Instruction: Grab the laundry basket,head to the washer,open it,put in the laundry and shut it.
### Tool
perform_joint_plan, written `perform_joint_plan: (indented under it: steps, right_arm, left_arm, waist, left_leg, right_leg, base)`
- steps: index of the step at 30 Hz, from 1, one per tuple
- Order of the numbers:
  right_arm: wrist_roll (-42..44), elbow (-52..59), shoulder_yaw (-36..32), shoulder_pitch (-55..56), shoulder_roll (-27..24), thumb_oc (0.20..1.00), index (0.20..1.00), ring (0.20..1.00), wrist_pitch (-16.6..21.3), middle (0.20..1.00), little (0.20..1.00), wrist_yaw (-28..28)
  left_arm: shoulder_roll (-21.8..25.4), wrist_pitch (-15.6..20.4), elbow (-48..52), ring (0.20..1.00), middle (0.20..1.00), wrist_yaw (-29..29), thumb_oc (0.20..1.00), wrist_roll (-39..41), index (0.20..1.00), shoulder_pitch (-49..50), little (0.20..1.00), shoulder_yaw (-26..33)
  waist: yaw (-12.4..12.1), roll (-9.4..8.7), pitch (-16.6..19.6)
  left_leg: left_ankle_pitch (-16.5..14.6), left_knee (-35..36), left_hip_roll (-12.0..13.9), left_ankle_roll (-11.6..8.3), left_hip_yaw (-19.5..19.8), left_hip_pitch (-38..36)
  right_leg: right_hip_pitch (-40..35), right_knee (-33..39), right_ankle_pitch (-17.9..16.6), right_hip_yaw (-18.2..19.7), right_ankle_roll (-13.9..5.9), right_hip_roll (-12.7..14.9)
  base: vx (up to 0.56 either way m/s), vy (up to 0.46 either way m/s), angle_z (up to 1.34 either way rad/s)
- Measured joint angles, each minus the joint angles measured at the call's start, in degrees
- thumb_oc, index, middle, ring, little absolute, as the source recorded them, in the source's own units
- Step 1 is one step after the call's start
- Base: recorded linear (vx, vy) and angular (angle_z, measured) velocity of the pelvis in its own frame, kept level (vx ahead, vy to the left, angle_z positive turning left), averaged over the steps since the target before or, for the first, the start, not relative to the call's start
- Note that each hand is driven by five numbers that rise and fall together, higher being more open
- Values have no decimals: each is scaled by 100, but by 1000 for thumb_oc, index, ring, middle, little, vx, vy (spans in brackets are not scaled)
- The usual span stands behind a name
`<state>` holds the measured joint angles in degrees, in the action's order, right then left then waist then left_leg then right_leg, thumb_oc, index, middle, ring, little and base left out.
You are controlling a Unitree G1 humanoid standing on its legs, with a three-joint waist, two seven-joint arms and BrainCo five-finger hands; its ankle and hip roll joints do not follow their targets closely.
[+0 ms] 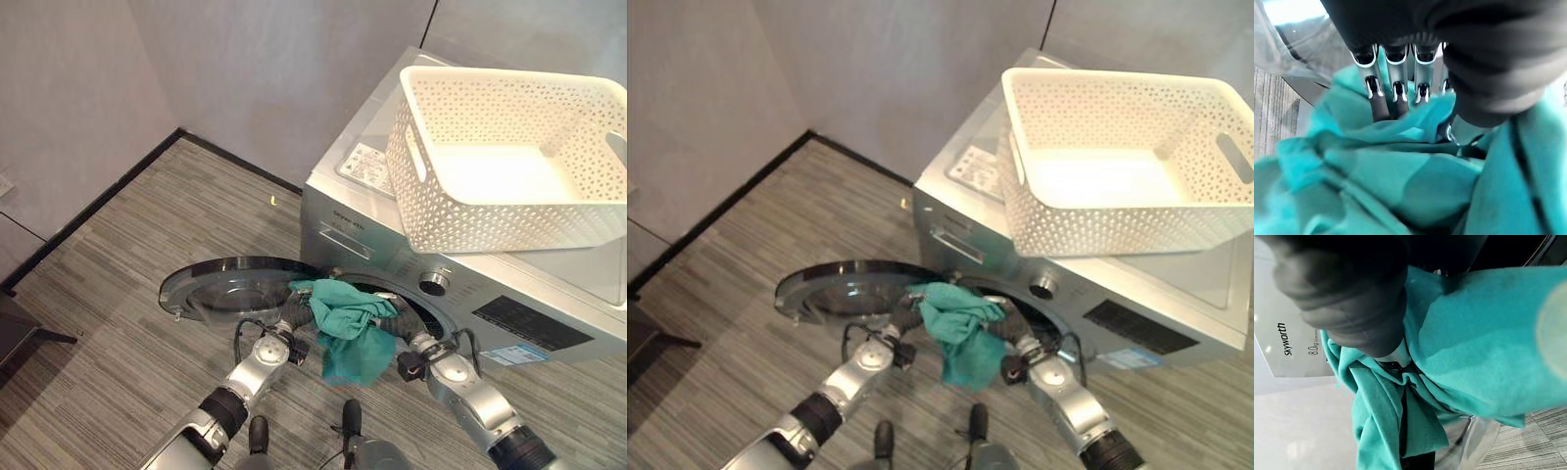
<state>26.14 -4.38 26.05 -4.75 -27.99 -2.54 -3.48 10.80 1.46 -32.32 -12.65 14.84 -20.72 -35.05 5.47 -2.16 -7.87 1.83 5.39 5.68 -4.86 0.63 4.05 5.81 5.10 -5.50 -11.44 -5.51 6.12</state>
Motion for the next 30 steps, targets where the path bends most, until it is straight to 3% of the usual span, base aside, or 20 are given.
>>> perform_joint_plan:
  steps: [9, 10, 19, 21, 30]
  right_arm:
    - [4, -11, -24, 43, 8, 200, 200, 200, 3, 200, 200, 2]
    - [5, -11, -66, 96, 15, 200, 200, 200, 3, 200, 200, 16]
    - [7, -16, -49, 47, 16, 200, 200, 200, 25, 200, 200, 118]
    - [11, -18, 21, -173, 26, 200, 200, 200, 107, 200, 200, 118]
    - [422, -28, 353, -589, 144, 200, 200, 200, 281, 200, 200, 73]
  left_arm:
    - [20, 87, -1, 200, 200, 91, 200, -257, 200, -4, 200, -41]
    - [50, 91, 0, 1000, 1000, 149, 1000, -425, 1000, -21, 1000, -131]
    - [374, 216, 21, 1000, 1000, 449, 1000, -1738, 1000, -337, 1000, -810]
    - [494, 386, 21, 1000, 1000, 461, 1000, -2083, 1000, -471, 1000, -1036]
    - [296, 597, -431, 1000, 1000, 381, 1000, -2690, 1000, -549, 1000, -1272]
  waist:
    - [16, 0, 1]
    - [16, 0, 2]
    - [18, 5, 6]
    - [16, 15, 17]
    - [9, -12, 66]
  left_leg:
    - [1, 1, 1, -2, -16, -5]
    - [1, 1, 0, -2, -22, -3]
    - [1, 0, 3, -2, -99, -5]
    - [1, 0, 1, -2, -118, -6]
    - [2, 0, 0, -2, -143, 18]
  right_leg:
    - [3, 2, -4, 15, 5, -1]
    - [7, 1, -4, 16, 5, -1]
    - [33, 0, -14, 69, 15, -4]
    - [47, -1, -29, 107, 18, -5]
    - [104, -2, -51, 158, 30, -9]
  base:
    - [0, 0, 0]
    - [0, 0, 0]
    - [2, 2, -2]
    - [-10, 5, -5]
    - [-5, 0, -2]
